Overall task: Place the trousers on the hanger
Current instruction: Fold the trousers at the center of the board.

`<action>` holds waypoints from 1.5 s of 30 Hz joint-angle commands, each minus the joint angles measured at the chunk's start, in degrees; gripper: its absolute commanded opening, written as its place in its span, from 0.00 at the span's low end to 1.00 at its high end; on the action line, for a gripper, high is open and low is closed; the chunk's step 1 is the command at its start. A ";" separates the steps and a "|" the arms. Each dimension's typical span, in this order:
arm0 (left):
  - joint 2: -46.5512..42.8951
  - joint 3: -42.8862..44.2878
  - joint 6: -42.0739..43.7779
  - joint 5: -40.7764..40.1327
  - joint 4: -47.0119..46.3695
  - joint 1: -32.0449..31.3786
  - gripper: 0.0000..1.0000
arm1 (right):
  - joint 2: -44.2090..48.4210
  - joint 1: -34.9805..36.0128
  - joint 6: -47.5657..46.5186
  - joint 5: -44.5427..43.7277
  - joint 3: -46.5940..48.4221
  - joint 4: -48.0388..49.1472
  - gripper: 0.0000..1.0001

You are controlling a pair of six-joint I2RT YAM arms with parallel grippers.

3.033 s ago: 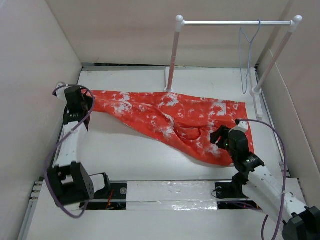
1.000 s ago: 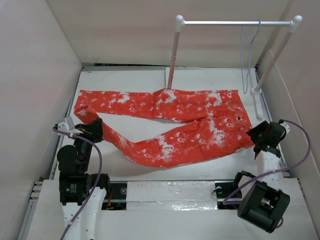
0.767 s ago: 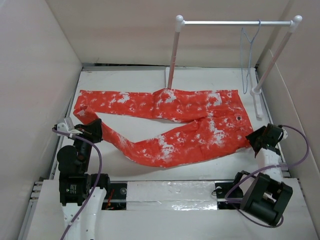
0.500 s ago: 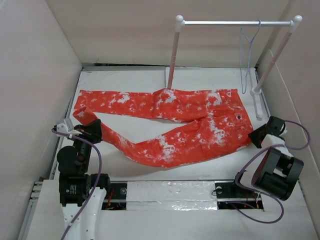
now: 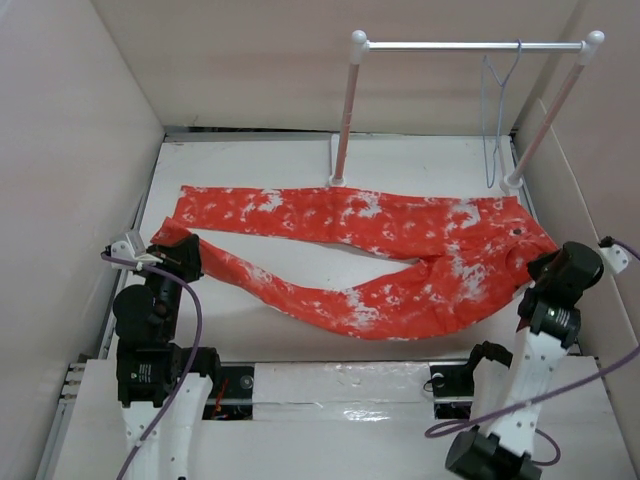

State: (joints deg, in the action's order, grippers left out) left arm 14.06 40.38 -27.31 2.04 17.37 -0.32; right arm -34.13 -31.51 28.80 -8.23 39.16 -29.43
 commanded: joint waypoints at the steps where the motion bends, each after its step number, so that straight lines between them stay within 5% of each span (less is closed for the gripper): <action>1: 1.93 3.04 0.24 -1.69 -4.01 -0.30 0.00 | 7.40 -0.57 -0.76 -7.32 4.86 -8.24 0.09; 9: 5.79 3.83 -0.99 -14.08 -1.72 -0.30 0.00 | 9.96 0.21 -2.33 -9.87 12.86 -18.37 0.09; 11: 7.28 3.30 -2.30 -16.19 -3.20 -0.30 0.00 | 9.17 3.97 -3.83 -16.16 15.15 -18.82 0.10; 16: 15.62 3.30 -7.92 -19.79 -7.43 0.84 0.00 | 4.70 7.25 -7.18 -20.96 11.13 -9.54 0.10; 21: 31.09 2.69 -20.14 -19.88 -9.62 1.99 0.00 | -10.65 7.25 -2.10 -13.49 11.38 -2.92 0.08; 23: 37.74 3.82 -21.82 -26.37 -8.32 1.99 0.00 | -14.72 7.25 0.20 -9.73 12.17 0.06 0.08; 31: 57.12 19.55 -15.86 -40.79 0.57 6.38 0.00 | -32.92 10.76 0.12 -12.25 23.86 -3.35 0.03; 45: 80.76 39.41 -4.16 -43.36 -1.02 6.91 0.00 | -42.51 11.29 0.83 -12.51 27.20 4.73 0.02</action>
State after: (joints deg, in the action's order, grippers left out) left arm 92.51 75.55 -35.07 -37.58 17.65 5.37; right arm -76.77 -20.05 29.82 -17.28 62.24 -32.53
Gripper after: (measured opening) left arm 0.007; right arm 0.158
